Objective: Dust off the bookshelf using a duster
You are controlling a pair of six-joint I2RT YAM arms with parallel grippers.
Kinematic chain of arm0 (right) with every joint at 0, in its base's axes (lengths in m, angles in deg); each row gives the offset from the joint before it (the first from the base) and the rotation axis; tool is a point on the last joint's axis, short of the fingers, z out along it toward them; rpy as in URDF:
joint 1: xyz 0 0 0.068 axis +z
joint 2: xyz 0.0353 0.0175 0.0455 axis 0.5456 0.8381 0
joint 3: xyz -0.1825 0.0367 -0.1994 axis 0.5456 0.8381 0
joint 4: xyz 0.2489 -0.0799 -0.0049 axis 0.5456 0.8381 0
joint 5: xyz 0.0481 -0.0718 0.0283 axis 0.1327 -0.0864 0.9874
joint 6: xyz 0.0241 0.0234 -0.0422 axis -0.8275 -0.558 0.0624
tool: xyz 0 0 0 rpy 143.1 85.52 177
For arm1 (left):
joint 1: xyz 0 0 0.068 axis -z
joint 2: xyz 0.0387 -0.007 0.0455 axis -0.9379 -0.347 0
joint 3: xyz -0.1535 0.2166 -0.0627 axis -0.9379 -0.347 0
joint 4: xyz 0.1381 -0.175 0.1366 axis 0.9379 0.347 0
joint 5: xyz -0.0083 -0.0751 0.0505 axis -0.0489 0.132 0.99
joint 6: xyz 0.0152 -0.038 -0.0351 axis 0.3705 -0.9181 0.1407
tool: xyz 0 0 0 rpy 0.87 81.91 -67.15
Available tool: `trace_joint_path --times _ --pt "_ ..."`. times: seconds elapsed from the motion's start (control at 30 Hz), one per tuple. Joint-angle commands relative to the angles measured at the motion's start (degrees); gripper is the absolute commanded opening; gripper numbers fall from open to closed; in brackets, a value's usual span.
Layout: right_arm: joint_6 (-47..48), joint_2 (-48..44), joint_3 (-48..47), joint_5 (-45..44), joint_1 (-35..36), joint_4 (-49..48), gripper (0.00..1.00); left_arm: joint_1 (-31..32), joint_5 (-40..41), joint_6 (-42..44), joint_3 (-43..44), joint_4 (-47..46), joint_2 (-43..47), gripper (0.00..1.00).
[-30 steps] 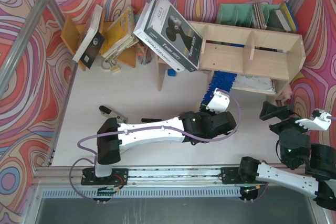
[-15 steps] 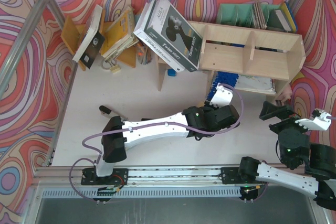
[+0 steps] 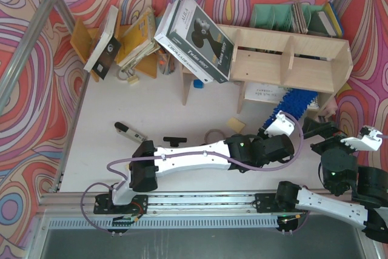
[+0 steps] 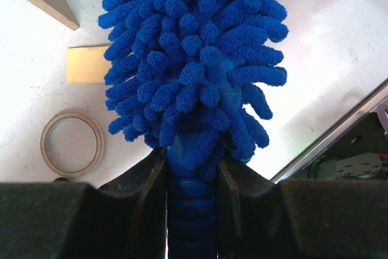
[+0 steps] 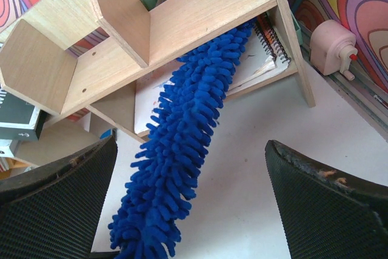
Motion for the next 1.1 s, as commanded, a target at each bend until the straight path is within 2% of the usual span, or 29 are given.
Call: trace_joint_path --times 0.0,0.73,1.07 --pt "0.64 0.69 0.58 -1.77 0.59 -0.23 0.96 0.96 -2.39 4.65 1.24 -5.63 -0.10 0.00" --pt "0.72 0.65 0.62 -1.93 0.55 -0.31 0.96 1.18 -1.98 5.24 -7.06 -5.95 4.01 0.00" --pt "0.89 0.60 0.80 -2.24 0.55 -0.56 0.97 1.18 7.00 -0.64 -23.36 -8.34 15.06 0.00"
